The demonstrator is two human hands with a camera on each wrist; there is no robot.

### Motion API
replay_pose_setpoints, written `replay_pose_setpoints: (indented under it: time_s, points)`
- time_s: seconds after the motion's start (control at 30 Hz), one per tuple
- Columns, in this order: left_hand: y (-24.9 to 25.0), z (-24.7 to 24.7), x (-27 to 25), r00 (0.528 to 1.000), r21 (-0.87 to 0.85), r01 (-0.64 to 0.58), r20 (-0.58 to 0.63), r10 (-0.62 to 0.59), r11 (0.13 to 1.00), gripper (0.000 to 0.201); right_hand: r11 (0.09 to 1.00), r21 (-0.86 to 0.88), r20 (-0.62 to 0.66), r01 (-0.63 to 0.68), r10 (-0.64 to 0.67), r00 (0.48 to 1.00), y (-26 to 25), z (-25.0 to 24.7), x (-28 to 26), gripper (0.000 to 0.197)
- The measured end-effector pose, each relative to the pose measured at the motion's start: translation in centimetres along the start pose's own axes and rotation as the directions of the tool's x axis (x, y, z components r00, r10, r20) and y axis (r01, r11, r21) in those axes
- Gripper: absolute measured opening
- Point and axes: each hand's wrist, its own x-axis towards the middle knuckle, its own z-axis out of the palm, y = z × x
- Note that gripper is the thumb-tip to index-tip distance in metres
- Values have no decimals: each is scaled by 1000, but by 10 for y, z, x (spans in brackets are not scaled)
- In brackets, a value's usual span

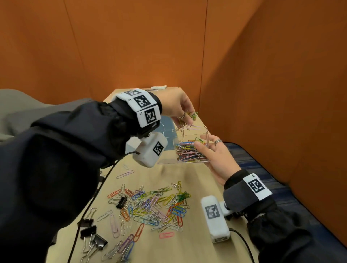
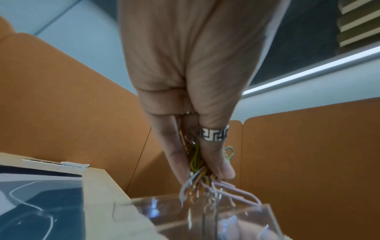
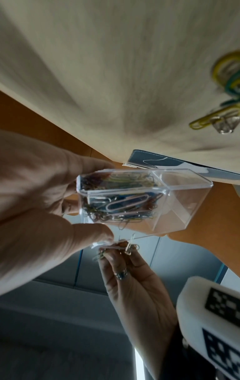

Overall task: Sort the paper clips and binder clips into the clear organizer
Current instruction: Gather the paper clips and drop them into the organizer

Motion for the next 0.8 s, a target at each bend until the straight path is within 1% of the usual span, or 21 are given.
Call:
replay_pose_setpoints:
  time_s: [0.1, 0.17, 0.2, 0.3, 0.4, 0.43, 0.53, 0.57, 0.6, 0.7, 0.73, 0.8]
  points:
    - [-2, 14, 5, 1000, 26, -10, 23, 10, 1000, 13, 1000, 1, 15, 16, -16, 1000, 0, 1, 0, 56]
    - [-4, 21, 7, 1000, 51, -8, 7, 8, 999, 14, 1000, -5, 18, 18, -17, 1000, 1, 2, 0, 65]
    - [-5, 23, 7, 1000, 77, -11, -7, 11, 997, 15, 1000, -6, 17, 15, -15, 1000, 0, 2, -1, 67]
    - [-7, 25, 6, 996, 179, -28, -82, 43, 984, 22, 1000, -7, 26, 16, -16, 1000, 0, 3, -2, 65]
    - [-11, 25, 7, 989, 187, -45, -128, 69, 981, 24, 1000, -9, 37, 16, -15, 999, 0, 3, -3, 66]
    - [-12, 25, 6, 989, 190, -50, -125, 75, 981, 24, 1000, -7, 37, 18, -18, 999, 0, 3, -3, 64]
    - [-17, 27, 6, 995, 168, -64, -63, 75, 984, 23, 1000, -7, 40, 29, -28, 999, 0, 1, -2, 58]
    - [-18, 28, 6, 996, 148, -67, -53, 76, 987, 21, 999, -11, 43, 33, -32, 999, 0, 2, -2, 59]
    - [-18, 28, 5, 996, 118, -68, -49, 74, 991, 20, 999, -16, 43, 35, -34, 998, 0, 3, -2, 63]
    - [-16, 29, 3, 997, 62, -71, -36, 74, 996, 20, 999, -31, 19, 41, -41, 999, 1, 5, -1, 84]
    - [-15, 29, 2, 997, 58, -72, -31, 74, 996, 17, 998, -34, 17, 46, -45, 999, 1, 5, -1, 87]
    - [-14, 29, 1, 997, 41, -74, -10, 74, 996, 13, 998, -36, 30, 46, -45, 999, 0, 4, -2, 83]
